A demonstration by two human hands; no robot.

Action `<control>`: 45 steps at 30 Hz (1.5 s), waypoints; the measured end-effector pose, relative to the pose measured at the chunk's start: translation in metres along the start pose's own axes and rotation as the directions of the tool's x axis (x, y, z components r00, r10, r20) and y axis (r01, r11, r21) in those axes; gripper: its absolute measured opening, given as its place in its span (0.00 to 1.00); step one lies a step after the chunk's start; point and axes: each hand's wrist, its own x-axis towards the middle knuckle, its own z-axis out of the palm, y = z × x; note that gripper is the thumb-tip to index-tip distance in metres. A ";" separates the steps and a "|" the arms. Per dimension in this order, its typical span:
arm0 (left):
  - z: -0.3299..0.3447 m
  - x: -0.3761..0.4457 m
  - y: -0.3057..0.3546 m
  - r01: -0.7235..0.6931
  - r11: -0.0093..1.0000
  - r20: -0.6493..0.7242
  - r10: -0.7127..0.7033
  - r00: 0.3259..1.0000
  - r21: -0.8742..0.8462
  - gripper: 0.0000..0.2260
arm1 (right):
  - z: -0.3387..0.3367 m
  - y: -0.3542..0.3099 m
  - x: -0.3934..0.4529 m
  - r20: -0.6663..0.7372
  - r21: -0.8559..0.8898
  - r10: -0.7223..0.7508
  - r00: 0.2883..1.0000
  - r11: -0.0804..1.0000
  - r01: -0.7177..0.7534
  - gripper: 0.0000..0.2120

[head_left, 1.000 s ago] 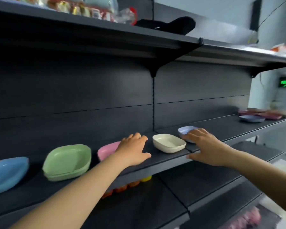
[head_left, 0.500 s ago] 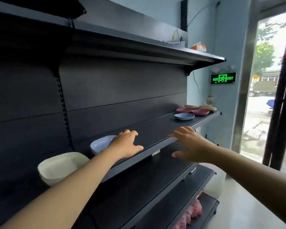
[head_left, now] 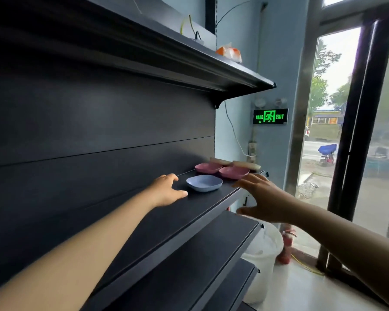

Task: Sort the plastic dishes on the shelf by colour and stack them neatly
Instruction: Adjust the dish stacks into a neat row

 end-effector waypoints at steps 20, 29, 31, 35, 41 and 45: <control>0.121 0.436 0.112 0.283 0.956 -0.056 -0.288 0.956 -0.084 0.29 | 0.149 0.420 0.303 0.225 0.674 0.122 0.967 0.697 -0.245 0.20; 0.165 0.564 0.104 0.506 0.842 -0.020 -0.518 0.855 -0.185 0.39 | 0.227 0.506 0.401 0.496 0.568 -0.039 0.868 0.771 -0.290 0.30; 0.168 0.582 0.100 0.530 0.832 -0.011 -0.538 0.843 -0.163 0.40 | 0.239 0.509 0.414 0.544 0.566 -0.100 0.833 0.777 -0.276 0.30; 0.172 0.609 0.092 0.575 0.811 0.031 -0.576 0.817 -0.107 0.41 | 0.257 0.509 0.437 0.613 0.579 -0.230 0.756 0.782 -0.231 0.26; 0.184 0.631 0.082 0.617 0.784 0.065 -0.614 0.787 -0.070 0.29 | 0.277 0.508 0.458 0.657 0.557 -0.306 0.689 0.813 -0.170 0.25; 0.192 0.638 0.077 0.642 0.751 0.053 -0.643 0.764 -0.155 0.22 | 0.288 0.507 0.464 0.646 0.567 -0.315 0.695 0.807 -0.162 0.18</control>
